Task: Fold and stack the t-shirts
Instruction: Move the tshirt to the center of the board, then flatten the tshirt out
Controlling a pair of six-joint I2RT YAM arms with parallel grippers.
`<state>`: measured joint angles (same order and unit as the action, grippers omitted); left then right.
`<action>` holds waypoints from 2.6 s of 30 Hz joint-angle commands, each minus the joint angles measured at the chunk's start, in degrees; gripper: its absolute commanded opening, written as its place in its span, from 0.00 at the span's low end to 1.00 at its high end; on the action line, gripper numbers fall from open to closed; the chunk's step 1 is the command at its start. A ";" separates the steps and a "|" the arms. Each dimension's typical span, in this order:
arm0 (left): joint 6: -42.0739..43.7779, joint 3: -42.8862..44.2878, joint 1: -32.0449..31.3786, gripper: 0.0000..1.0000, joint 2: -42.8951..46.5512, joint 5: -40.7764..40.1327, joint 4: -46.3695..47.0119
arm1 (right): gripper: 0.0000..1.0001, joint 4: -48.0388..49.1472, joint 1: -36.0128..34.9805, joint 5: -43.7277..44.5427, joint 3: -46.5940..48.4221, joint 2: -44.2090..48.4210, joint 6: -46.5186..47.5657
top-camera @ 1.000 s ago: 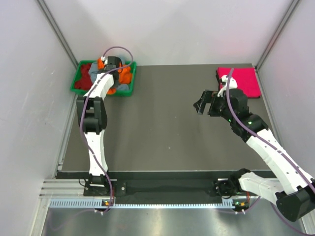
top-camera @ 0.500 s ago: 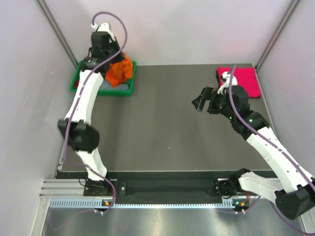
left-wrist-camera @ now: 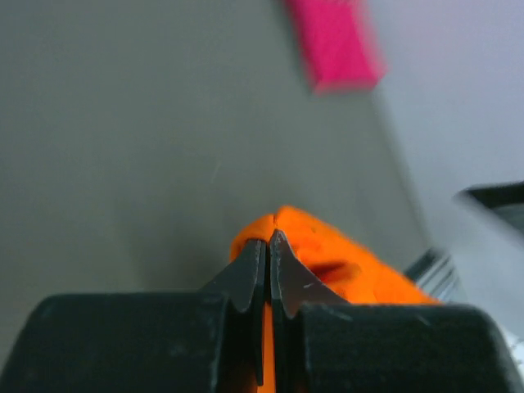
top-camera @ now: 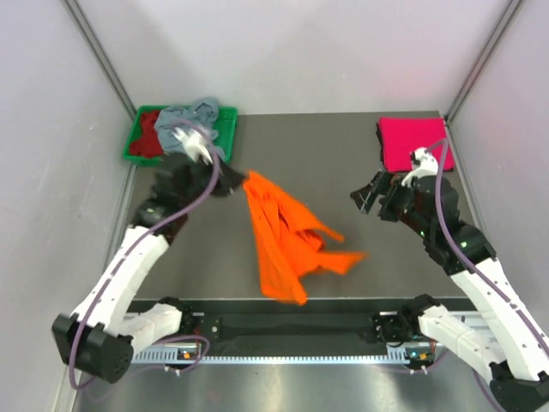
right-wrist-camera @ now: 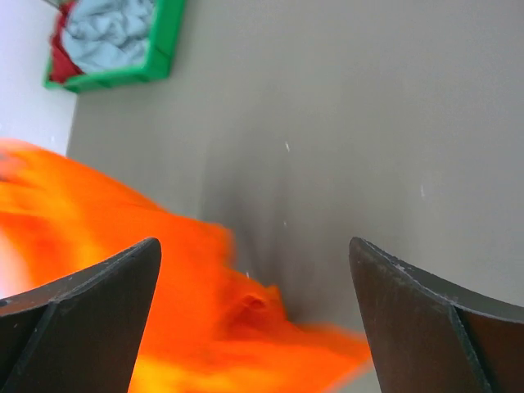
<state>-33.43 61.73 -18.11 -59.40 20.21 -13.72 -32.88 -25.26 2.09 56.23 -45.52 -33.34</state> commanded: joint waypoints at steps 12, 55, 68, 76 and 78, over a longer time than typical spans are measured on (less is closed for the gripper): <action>3.11 -17.97 -0.79 0.49 4.64 -8.87 -17.66 | 0.66 2.55 -1.80 -10.09 -27.65 2.98 -17.54; -8.41 -10.25 -2.28 0.00 -28.57 0.27 0.27 | 0.00 28.95 -12.28 -0.79 -15.64 -26.64 5.30; 5.21 47.39 -2.02 0.07 -60.03 -14.65 -20.36 | 0.00 20.06 0.73 5.75 21.33 -47.19 13.82; 10.13 42.03 -1.23 0.58 -51.81 -26.18 -28.58 | 0.31 8.90 1.35 2.92 36.15 -55.48 11.38; 10.31 36.29 -1.23 0.59 -44.45 -25.57 -26.99 | 0.41 5.04 1.26 2.92 34.13 -51.89 6.75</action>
<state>-26.06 104.38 -19.42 -115.52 -1.67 -38.48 -20.47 -23.83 5.85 88.62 -102.39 -21.98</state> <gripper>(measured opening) 0.582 0.365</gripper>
